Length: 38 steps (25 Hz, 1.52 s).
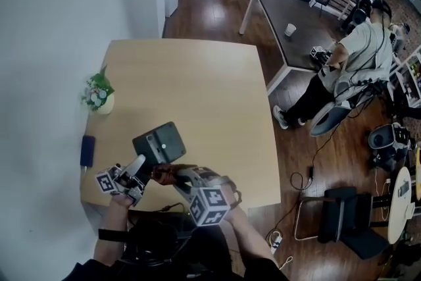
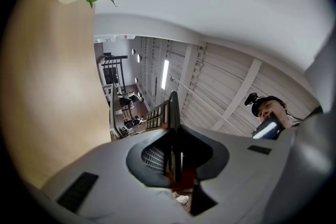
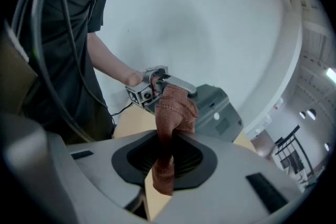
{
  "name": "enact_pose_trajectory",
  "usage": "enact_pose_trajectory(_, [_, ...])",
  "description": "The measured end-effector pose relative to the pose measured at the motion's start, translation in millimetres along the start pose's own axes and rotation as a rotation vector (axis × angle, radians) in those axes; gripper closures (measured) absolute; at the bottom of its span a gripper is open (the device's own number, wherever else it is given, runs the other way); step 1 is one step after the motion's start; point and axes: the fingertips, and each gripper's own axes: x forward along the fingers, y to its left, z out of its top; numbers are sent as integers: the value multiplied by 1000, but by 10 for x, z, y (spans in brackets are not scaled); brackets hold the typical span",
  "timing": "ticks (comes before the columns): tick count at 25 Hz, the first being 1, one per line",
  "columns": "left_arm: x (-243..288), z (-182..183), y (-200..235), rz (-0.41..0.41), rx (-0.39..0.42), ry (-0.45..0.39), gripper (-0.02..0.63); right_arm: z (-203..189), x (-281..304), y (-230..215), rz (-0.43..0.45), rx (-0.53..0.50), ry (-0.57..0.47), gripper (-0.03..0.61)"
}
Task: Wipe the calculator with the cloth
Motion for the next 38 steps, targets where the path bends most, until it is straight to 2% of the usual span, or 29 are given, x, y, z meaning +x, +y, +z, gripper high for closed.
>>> enact_pose_trajectory(3, [-10, 3, -3, -8, -5, 9, 554, -119, -180, -132, -15, 110, -12, 512])
enact_pose_trajectory(6, [-35, -16, -10, -12, -3, 37, 554, 174, -460, -675, -156, 186, -126, 512])
enact_pose_trajectory(9, [-14, -90, -65, -35, -2, 70, 554, 545, -585, -1228, -335, 133, -183, 512])
enact_pose_trajectory(11, [6, -151, -86, -49, -3, 88, 554, 676, -450, -1376, -370, 65, -171, 512])
enact_pose_trajectory(15, [-18, -156, -56, -39, -26, 81, 552, 677, 11, -1062, -253, -41, -70, 512])
enact_pose_trajectory(18, [-151, 10, 34, -21, -58, 25, 552, 607, 219, -656, -174, -56, -28, 512])
enact_pose_trajectory(22, [-342, 111, 186, 20, -89, -4, 552, 277, 400, -74, -34, 17, 44, 511])
enact_pose_trajectory(25, [-455, 85, 315, 27, -134, 22, 552, -136, 539, 387, 95, 148, 137, 512])
enact_pose_trajectory(26, [-494, 65, 368, 30, -147, 45, 554, -269, 559, 477, 108, 211, 161, 512])
enact_pose_trajectory(28, [-576, -29, 496, 48, -174, 128, 554, -498, 530, 543, 80, 357, 184, 512])
enact_pose_trajectory(31, [-694, -326, 723, 71, -253, 321, 552, -824, 378, 492, -29, 589, 183, 512])
enact_pose_trajectory(33, [-769, -560, 912, 83, -295, 476, 552, -1037, 303, 410, -110, 708, 177, 512])
enact_pose_trajectory(35, [-824, -771, 1112, 110, -315, 619, 552, -1253, 283, 347, -164, 781, 185, 512])
enact_pose_trajectory(38, [-847, -1026, 1395, 174, -317, 793, 548, -1575, 380, 259, -187, 813, 210, 512])
